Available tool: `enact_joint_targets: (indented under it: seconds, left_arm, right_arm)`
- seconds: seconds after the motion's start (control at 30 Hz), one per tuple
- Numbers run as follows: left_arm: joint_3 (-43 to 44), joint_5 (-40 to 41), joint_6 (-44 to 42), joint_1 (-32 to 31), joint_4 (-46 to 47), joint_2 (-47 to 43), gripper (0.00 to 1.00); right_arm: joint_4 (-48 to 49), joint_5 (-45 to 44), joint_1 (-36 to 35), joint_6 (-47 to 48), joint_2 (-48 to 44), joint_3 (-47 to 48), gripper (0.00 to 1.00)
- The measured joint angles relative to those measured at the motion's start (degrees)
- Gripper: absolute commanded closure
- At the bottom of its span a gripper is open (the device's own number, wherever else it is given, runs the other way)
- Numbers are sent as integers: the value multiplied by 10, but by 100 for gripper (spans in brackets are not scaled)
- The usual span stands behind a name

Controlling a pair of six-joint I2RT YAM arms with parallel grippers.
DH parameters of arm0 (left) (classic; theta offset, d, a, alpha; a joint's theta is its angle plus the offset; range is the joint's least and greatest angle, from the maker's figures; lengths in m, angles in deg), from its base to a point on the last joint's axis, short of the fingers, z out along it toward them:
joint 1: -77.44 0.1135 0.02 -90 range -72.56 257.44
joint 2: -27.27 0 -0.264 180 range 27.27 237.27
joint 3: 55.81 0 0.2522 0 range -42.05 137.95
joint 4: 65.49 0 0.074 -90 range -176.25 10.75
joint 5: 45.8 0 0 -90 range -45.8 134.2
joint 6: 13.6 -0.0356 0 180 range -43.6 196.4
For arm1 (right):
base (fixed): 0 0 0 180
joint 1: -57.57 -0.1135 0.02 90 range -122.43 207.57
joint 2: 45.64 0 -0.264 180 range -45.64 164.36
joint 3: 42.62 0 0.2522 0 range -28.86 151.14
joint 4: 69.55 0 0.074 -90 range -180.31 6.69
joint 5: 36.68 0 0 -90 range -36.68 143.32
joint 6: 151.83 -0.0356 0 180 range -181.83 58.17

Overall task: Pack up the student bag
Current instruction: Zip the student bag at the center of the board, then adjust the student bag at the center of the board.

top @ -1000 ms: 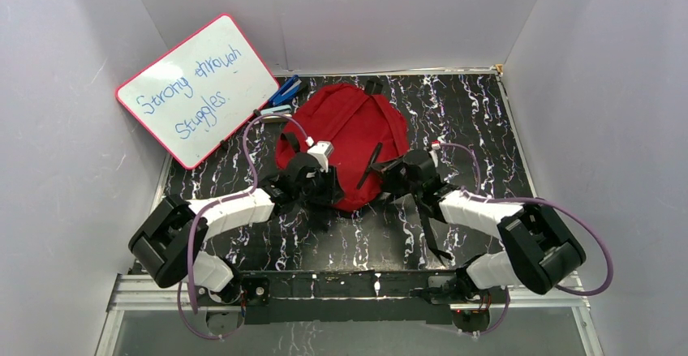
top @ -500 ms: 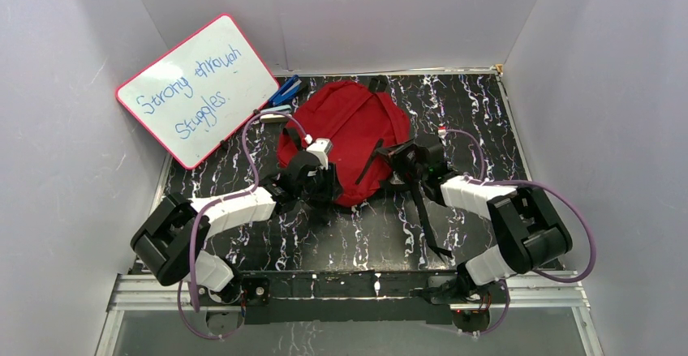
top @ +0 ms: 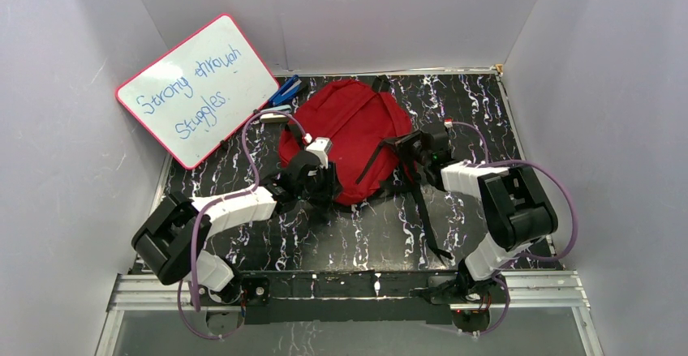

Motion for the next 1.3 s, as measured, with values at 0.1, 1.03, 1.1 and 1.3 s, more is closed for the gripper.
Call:
enact_joint_targets:
  seconds: [0.1, 1.03, 1.1, 1.3]
  left_arm:
    - [0, 2, 0, 0, 2, 1, 66]
    - [100, 107, -49, 7, -244, -169, 52]
    - [100, 110, -49, 7, -253, -170, 51]
    - [100, 114, -50, 7, -266, -172, 51]
  right_arm:
    - [1, 21, 9, 8, 16, 9, 79]
    - [-203, 100, 163, 441, 174, 326, 12]
    - [-207, 138, 184, 424, 214, 345, 14]
    - [-189, 249, 200, 367, 289, 369, 18]
